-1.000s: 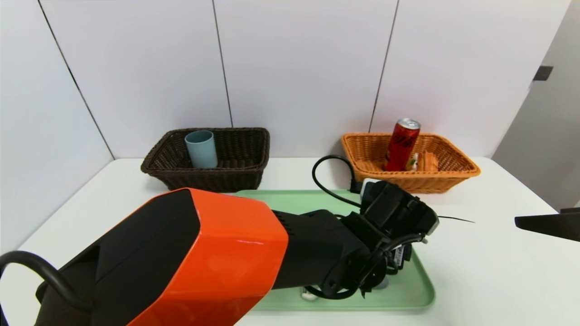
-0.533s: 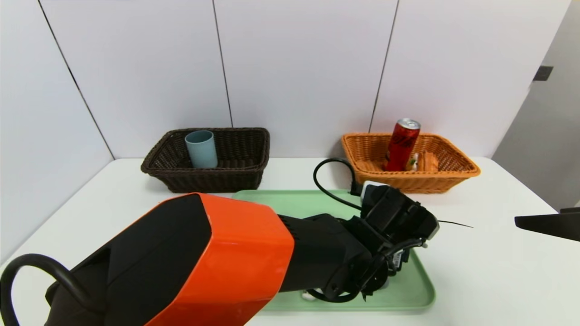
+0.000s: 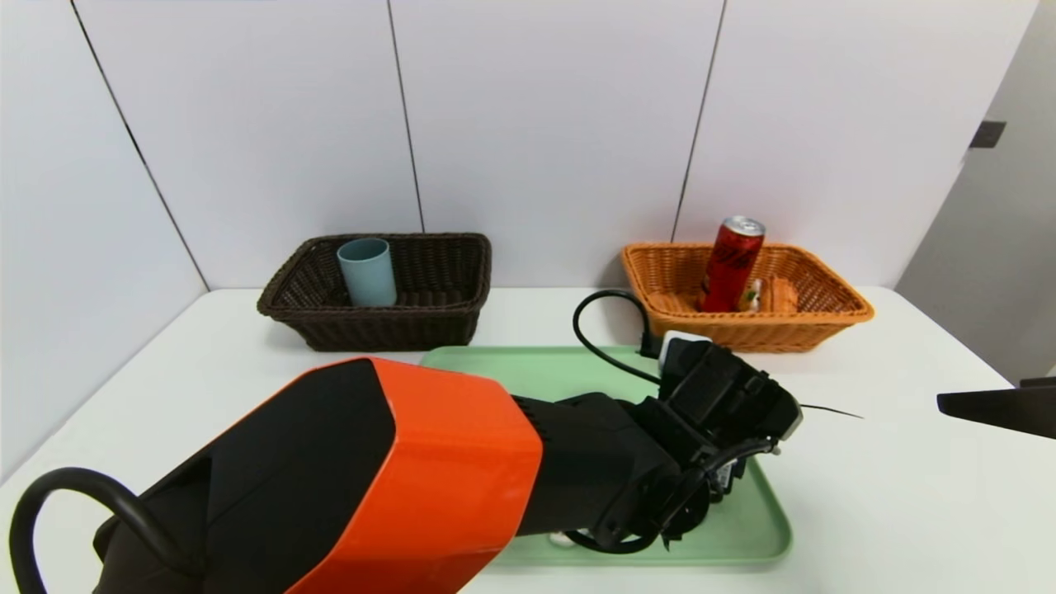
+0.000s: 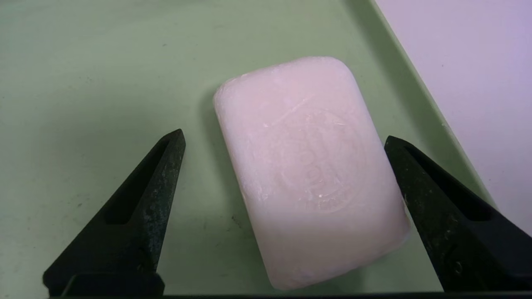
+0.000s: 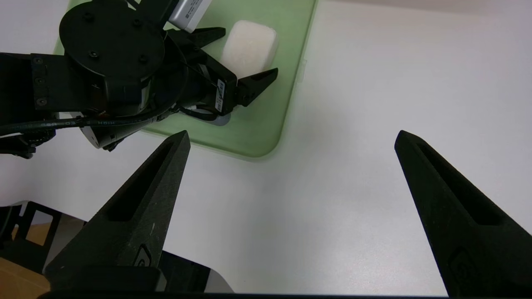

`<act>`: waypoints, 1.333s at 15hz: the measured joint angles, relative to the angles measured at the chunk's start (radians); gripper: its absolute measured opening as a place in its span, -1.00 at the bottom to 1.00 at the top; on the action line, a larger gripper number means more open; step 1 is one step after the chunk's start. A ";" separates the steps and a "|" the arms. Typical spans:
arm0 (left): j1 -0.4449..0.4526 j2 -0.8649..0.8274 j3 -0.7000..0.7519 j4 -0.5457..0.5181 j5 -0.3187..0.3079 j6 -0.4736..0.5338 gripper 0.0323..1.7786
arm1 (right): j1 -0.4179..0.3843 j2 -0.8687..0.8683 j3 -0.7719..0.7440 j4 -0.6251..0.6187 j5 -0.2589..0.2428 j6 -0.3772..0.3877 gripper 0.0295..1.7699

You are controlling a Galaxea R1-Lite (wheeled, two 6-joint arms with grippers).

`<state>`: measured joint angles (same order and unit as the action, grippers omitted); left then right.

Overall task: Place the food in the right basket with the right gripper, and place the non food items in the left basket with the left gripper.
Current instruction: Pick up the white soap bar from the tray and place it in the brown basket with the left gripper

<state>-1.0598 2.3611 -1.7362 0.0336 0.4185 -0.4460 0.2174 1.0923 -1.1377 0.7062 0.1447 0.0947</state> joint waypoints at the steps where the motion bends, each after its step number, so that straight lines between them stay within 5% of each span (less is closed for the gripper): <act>1: 0.000 0.001 -0.004 0.005 0.000 0.000 0.90 | 0.000 0.000 0.000 0.000 0.000 0.000 0.92; 12: -0.009 0.040 -0.213 0.275 0.047 -0.063 0.90 | -0.005 0.000 0.003 0.001 0.001 0.000 0.92; 20: -0.010 0.050 -0.226 0.279 0.045 -0.071 0.90 | -0.005 0.000 0.006 0.001 0.001 0.000 0.92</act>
<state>-1.0694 2.4106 -1.9619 0.3126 0.4636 -0.5166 0.2121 1.0919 -1.1319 0.7070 0.1462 0.0951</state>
